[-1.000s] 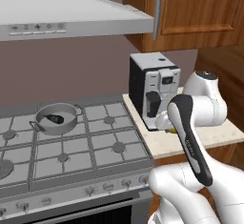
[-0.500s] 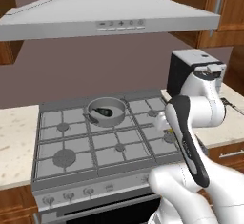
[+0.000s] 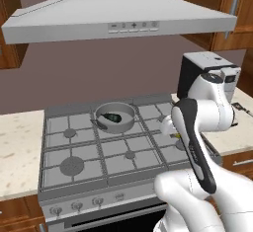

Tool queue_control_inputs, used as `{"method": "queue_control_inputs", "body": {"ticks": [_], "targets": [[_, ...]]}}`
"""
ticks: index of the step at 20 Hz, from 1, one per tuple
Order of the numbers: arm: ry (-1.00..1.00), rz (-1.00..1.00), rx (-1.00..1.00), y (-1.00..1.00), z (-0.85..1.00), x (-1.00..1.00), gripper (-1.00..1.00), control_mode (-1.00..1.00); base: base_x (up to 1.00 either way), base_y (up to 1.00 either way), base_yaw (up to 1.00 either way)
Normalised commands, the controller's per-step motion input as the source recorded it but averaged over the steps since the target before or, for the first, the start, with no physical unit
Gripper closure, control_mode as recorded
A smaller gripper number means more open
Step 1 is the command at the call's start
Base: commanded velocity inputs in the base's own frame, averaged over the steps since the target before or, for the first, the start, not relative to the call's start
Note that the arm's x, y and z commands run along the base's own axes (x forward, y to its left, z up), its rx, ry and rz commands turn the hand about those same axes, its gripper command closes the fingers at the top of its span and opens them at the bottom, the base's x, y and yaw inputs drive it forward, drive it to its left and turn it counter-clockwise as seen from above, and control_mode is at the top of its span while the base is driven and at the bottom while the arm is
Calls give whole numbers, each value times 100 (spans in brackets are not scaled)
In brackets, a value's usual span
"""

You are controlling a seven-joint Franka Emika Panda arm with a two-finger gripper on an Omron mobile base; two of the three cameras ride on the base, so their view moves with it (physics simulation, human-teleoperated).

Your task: Put the eggplant and lemon in the pot. Retrieve the spatula and lightly stir the vegetables in the pot.

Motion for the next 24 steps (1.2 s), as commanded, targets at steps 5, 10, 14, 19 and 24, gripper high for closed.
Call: {"method": "queue_control_inputs", "body": {"ticks": [5,10,14,19,24], "targets": [[0,0,-1,11,0,7,100,-100,37,47,0],[-2,0,-3,73,-2,66,100,-100,0,0,0],[-3,0,-3,71,-22,98,100,-100,0,0,0],[-1,-1,-3,12,-68,79,100,-100,0,0,0],[5,0,0,0,-28,37,100,-100,0,0,0]]}}
